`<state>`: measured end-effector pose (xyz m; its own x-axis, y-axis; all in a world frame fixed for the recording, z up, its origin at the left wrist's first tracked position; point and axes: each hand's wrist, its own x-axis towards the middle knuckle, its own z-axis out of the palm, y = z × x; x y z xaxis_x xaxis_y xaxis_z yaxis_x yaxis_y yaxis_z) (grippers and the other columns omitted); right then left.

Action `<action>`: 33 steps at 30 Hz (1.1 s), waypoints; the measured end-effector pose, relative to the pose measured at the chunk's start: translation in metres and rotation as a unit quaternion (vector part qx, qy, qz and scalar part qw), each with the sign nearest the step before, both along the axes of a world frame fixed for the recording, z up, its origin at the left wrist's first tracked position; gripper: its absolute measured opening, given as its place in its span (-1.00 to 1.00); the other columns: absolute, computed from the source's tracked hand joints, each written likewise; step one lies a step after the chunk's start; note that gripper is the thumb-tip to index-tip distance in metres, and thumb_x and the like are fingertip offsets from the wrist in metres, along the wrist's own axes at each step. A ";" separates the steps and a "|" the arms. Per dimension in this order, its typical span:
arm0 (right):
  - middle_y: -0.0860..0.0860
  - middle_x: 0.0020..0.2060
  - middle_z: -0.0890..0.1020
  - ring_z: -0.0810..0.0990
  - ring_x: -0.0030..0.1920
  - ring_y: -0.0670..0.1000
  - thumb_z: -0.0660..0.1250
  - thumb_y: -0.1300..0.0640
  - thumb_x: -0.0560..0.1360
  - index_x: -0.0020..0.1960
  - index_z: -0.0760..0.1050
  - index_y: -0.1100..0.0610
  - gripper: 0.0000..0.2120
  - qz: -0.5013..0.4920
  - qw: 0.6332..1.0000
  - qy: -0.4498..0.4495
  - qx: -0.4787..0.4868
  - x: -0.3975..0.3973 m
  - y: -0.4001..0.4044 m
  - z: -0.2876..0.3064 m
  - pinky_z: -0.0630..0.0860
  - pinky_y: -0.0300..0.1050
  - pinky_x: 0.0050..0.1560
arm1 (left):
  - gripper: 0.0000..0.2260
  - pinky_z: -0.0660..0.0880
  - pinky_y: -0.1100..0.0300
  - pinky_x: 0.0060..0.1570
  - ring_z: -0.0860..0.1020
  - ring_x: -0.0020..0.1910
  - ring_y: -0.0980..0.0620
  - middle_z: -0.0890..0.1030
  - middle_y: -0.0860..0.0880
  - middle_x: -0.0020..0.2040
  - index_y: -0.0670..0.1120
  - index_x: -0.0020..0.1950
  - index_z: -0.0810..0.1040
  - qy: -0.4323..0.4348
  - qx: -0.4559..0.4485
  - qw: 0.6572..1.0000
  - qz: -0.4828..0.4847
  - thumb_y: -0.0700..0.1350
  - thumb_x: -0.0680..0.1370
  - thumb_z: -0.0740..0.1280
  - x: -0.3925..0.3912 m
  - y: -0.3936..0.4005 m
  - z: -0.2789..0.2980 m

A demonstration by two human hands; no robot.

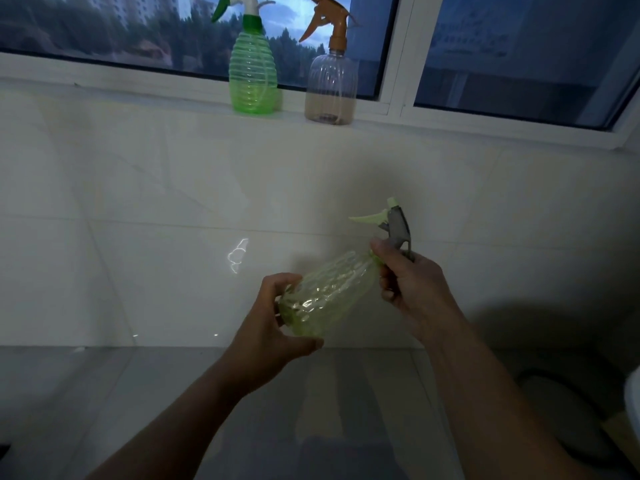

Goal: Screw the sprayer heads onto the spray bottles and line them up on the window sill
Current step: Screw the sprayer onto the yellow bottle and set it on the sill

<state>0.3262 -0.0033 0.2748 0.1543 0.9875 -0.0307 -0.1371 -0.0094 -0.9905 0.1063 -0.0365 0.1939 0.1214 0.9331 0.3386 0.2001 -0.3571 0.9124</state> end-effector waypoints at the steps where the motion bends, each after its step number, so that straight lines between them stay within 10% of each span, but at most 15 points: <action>1: -0.05 -0.39 0.56 0.46 -0.42 -0.10 0.62 -0.11 0.24 -0.19 0.62 0.03 -0.69 0.009 1.000 0.010 -0.007 -0.005 -0.003 0.003 0.40 -0.21 -0.44 | -0.25 0.62 0.23 -0.02 0.61 0.09 0.13 0.54 0.28 0.14 0.14 0.28 0.38 -0.018 0.005 1.000 0.018 -0.29 0.26 0.66 0.007 -0.001 -0.001; 8: -0.02 0.16 0.63 0.68 0.10 0.00 0.62 -0.21 0.01 0.44 0.34 -0.08 0.04 -0.019 0.988 -0.150 0.036 -0.046 -0.011 0.019 0.65 -0.01 0.04 | -0.17 0.65 0.20 -0.09 0.70 0.03 0.07 0.62 -0.07 0.17 0.05 0.30 0.33 -0.163 0.022 0.982 0.092 -0.37 0.21 0.67 0.070 0.032 0.028; 14: -0.04 0.25 0.59 0.62 0.15 0.01 0.62 -0.02 0.29 0.48 0.30 -0.09 -0.15 -0.108 0.961 -0.225 0.118 0.010 0.029 0.085 0.63 0.03 0.10 | -0.18 0.31 0.12 0.47 0.29 0.49 0.04 0.25 -0.02 0.52 -0.04 0.57 0.20 0.032 0.141 0.988 0.053 -0.26 0.42 0.54 0.104 0.065 0.100; 17: 0.00 0.32 0.53 0.57 0.18 0.03 0.63 0.05 0.31 0.52 0.20 -0.10 -0.08 -0.109 0.947 -0.254 0.161 0.034 0.060 0.129 0.62 -0.01 0.08 | -0.25 0.20 0.16 0.47 0.22 0.42 0.11 0.26 0.06 0.48 0.05 0.59 0.19 0.100 0.164 0.979 0.065 -0.27 0.48 0.39 0.115 0.093 0.151; 21: 0.02 0.27 0.57 0.60 0.14 0.07 0.66 0.12 0.25 0.39 0.28 -0.09 -0.16 -0.109 0.931 -0.281 0.203 0.045 0.108 0.176 0.62 0.09 0.08 | -0.44 0.44 0.03 0.26 0.44 0.19 0.11 0.51 0.11 0.21 0.00 0.41 0.45 0.124 0.196 0.971 0.056 -0.38 0.46 0.33 0.125 0.131 0.216; 25: 0.02 0.23 0.58 0.60 0.13 0.08 0.66 0.10 0.22 0.38 0.26 -0.08 -0.13 -0.115 0.911 -0.324 0.226 0.043 0.151 0.198 0.57 -0.01 -0.02 | -0.44 0.47 0.33 -0.12 0.51 -0.11 0.43 0.48 0.29 -0.09 0.05 0.45 0.43 0.118 0.122 0.985 0.018 -0.39 0.52 0.27 0.122 0.163 0.250; 33: 0.05 0.20 0.59 0.60 0.13 0.11 0.65 0.07 0.23 0.41 0.26 -0.07 -0.13 -0.112 0.911 -0.344 0.198 0.036 0.209 0.185 0.55 0.08 0.14 | -0.47 0.54 0.36 -0.38 0.57 -0.11 0.09 0.58 0.02 -0.06 0.01 0.42 0.39 0.138 0.000 0.989 -0.047 -0.43 0.54 0.21 0.120 0.199 0.267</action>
